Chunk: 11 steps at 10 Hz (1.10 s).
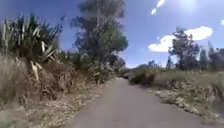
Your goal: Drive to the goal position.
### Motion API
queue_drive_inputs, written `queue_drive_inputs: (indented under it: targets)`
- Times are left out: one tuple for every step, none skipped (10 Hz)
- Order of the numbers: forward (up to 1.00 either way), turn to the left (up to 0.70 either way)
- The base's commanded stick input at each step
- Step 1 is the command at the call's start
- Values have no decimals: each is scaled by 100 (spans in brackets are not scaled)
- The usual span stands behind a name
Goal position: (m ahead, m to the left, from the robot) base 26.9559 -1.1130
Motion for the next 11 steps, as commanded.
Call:
queue_drive_inputs:
  targets:
    - [100, -19]
    - [100, -11]
    - [100, -2]
    - [100, 0]
    - [100, 0]
    - [100, 0]
    - [100, 0]
    - [100, 0]
    - [100, 0]
    - [100, 0]
    - [100, 0]
